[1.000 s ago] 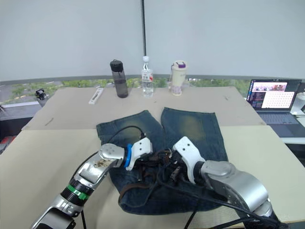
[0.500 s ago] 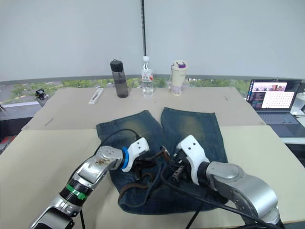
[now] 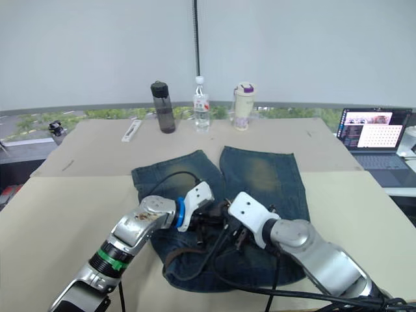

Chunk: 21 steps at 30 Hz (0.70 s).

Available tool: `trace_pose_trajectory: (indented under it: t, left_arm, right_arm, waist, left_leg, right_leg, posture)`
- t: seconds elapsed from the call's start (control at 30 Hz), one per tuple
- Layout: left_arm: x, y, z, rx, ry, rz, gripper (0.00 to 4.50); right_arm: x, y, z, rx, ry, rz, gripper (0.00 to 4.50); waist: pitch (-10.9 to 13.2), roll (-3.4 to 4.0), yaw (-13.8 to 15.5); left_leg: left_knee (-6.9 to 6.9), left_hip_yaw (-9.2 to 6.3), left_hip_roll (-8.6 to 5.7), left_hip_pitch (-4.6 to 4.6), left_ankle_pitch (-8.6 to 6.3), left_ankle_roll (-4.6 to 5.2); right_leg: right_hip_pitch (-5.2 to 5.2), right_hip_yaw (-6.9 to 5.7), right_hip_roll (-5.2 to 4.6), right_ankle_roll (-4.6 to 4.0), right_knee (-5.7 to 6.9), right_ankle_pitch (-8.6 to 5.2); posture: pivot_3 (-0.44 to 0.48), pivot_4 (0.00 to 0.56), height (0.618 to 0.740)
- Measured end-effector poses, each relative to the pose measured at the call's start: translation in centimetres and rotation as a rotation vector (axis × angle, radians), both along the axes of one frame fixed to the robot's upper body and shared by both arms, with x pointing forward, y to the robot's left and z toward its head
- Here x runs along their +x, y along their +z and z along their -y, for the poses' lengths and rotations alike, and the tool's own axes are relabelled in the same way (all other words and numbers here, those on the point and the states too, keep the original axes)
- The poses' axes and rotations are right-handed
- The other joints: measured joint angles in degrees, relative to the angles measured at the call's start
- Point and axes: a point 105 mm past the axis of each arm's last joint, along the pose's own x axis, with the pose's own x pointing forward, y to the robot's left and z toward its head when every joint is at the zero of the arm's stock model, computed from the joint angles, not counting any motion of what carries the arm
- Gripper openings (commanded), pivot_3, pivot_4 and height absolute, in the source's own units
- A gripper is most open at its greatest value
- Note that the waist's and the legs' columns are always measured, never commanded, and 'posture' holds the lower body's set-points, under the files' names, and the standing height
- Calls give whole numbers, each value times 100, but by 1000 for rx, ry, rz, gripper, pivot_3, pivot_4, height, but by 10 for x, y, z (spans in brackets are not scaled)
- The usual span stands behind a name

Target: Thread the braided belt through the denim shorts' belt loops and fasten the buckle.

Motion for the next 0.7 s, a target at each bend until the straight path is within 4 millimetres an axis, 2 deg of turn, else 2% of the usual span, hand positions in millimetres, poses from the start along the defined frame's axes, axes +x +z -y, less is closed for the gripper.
trace_pose_trajectory:
  t: [0.17, 0.27, 0.43, 0.47, 0.6, 0.7]
  left_arm:
    - [1, -2, -3, 7, 0, -11, 0]
    - [3, -4, -9, 28, 19, -21, 0]
    - [0, 4, -6, 1, -23, 15, 0]
    - [-1, 6, -5, -10, -31, 20, 0]
    - [-3, 10, -5, -34, -43, 27, 0]
    - [-4, 7, -7, -35, -40, 18, 0]
  right_arm:
    - [-11, 1, 3, 71, 40, -68, 86]
    - [-25, -2, 3, 67, 96, -107, 1160]
    - [-35, -16, 16, 4, 96, -140, 1160]
    - [-36, -16, 18, 10, 93, -145, 1631]
    - [-38, -5, 23, 98, 84, -141, 2955]
    - [-43, 13, 24, 212, 95, -128, 2955]
  waist:
    - [1, -1, 19]
    - [0, -1, 1]
    - [1, -1, 2]
    - [1, -1, 3]
    - [1, -2, 4]
    - [1, -2, 4]
  left_leg:
    - [1, 0, 0, -1, 0, 0]
    - [0, -2, 0, 0, 0, 0]
    - [0, -1, -1, 0, 0, 0]
    - [0, -1, -1, 0, 0, 0]
    - [0, -4, -1, 2, 0, 0]
    - [0, -4, -1, 1, 0, 0]
  right_leg:
    - [3, -1, -1, 1, -1, 0]
    - [3, -1, -1, 0, -1, 0]
    - [2, -1, -2, -1, -2, -1]
    - [3, -1, -2, 0, -2, -1]
    - [6, -1, 0, 1, -2, 0]
    - [7, -1, -1, 2, -3, -1]
  posture:
    - [0, 150, 740]
    - [0, 150, 740]
    - [0, 150, 740]
    - [0, 150, 740]
    - [0, 150, 740]
    - [0, 150, 740]
